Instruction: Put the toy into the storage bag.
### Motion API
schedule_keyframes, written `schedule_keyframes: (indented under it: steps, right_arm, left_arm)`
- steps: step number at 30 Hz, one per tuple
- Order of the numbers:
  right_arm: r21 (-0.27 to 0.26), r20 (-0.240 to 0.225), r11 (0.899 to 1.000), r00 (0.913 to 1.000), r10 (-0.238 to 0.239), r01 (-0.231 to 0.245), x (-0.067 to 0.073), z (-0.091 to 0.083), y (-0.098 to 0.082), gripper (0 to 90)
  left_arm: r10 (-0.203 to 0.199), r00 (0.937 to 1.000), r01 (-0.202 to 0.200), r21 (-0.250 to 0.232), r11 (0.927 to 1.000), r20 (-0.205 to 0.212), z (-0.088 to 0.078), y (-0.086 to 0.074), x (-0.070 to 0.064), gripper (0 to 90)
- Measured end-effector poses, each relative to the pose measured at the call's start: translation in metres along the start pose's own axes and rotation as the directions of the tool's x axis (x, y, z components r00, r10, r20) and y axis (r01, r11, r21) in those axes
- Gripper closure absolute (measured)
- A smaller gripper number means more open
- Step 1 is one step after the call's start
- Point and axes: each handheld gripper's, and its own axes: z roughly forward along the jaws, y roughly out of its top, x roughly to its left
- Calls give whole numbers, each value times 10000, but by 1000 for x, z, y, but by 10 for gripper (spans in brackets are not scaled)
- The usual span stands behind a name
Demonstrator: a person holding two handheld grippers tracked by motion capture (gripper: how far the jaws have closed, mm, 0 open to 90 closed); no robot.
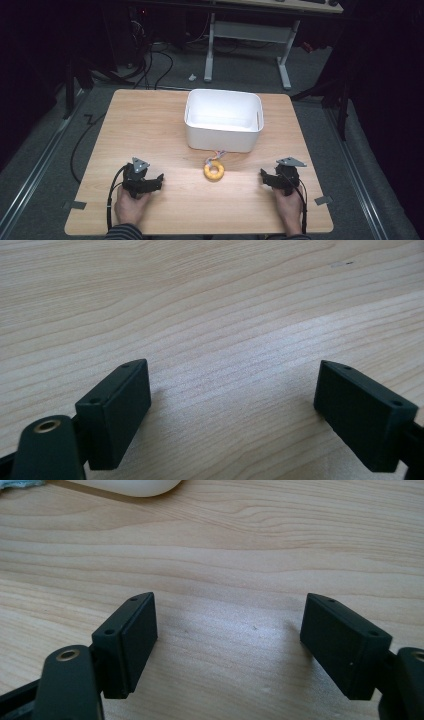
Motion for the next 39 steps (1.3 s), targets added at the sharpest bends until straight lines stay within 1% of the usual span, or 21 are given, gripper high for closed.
schedule_keyframes:
  steps: [5,7,10,15,17,19,21,25,27,29,33,36,37,39]
  right_arm:
    - [16,7,10000,10000,6,-6,0,0,0,220]
    - [45,-122,9999,9998,-141,142,0,0,0,193]
    - [158,-230,9996,9995,-219,222,1,0,0,172]
    - [198,-415,9990,9983,-404,413,0,0,1,176]
    - [214,-408,9988,9983,-423,432,-1,-1,1,188]
    - [310,-409,9989,9986,-340,353,-1,-2,2,226]
    - [412,-353,9984,9987,-376,391,-2,-3,3,251]
    - [579,-288,9974,9988,-405,421,-4,-8,3,270]
    - [531,-320,9979,9988,-364,380,-5,-10,3,276]
    - [413,-432,9989,9989,-191,209,-7,-16,3,289]
    - [368,-490,9989,9985,-261,280,-7,-20,3,305]
    - [530,-511,9981,9983,-294,321,-5,-21,4,314]
    - [592,-429,9972,9982,-426,451,-4,-24,5,326]
    - [542,-553,9978,9978,-356,386,-3,-27,6,339]
  left_arm:
    - [3,10000,-3,2,10000,1,0,0,0,153]
    - [-6,10000,6,11,10000,-14,0,0,0,154]
    - [-4,10000,4,13,10000,-15,0,0,0,154]
    - [-3,10000,4,12,10000,-15,0,0,0,154]
    - [-6,10000,6,11,10000,-13,0,0,0,154]
    - [-3,10000,3,13,10000,-11,0,0,0,154]
    - [-6,10000,6,9,10000,-9,0,0,0,154]
    - [-8,10000,8,10,10000,-3,0,0,1,154]
    - [-8,10000,8,9,10000,-2,0,0,1,153]
    - [-9,10000,9,9,10000,-1,0,0,1,153]
    - [1,10000,-1,9,10000,9,0,1,1,153]
    - [17,10000,-17,17,10000,-4,0,1,0,153]
    - [9,10000,-9,15,10000,-5,0,1,0,152]
    - [12,10000,-12,17,10000,0,0,1,1,151]
